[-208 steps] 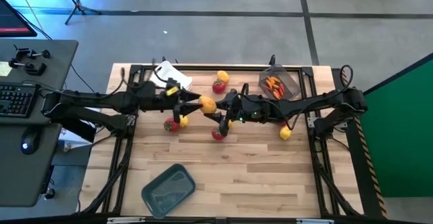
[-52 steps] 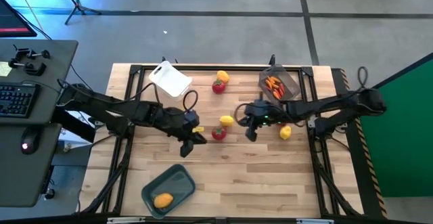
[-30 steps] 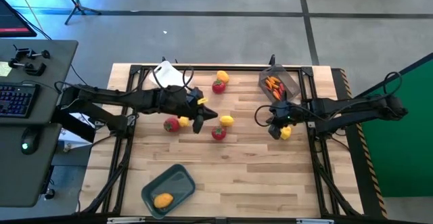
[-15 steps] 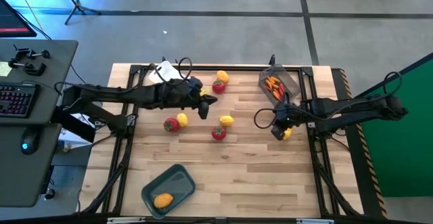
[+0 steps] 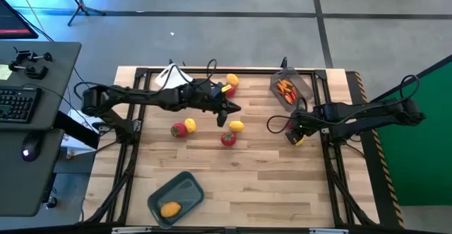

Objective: Sort produce into baskets
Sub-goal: Put the lemon into the blue bin

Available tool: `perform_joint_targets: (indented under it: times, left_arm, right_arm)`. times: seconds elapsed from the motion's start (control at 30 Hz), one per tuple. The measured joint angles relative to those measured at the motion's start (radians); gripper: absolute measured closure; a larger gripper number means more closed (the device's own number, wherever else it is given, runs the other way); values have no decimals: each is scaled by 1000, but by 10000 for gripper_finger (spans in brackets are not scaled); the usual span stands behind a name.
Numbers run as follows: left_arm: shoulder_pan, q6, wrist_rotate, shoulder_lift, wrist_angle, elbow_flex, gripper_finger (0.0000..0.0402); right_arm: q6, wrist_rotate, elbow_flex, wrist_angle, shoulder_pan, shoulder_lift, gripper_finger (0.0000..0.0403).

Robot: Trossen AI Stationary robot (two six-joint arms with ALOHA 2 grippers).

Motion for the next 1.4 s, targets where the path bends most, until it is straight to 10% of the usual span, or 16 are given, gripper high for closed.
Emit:
perform_joint_targets:
  times: [0.57, 1.4]
  left_arm:
    - [76, 159, 200, 74, 9, 0, 401]
    - [76, 35, 137, 74, 48, 0, 401]
  right_arm:
    - [639, -40, 0, -56, -5, 108, 120]
    - [670, 0, 0, 57, 23, 410, 101]
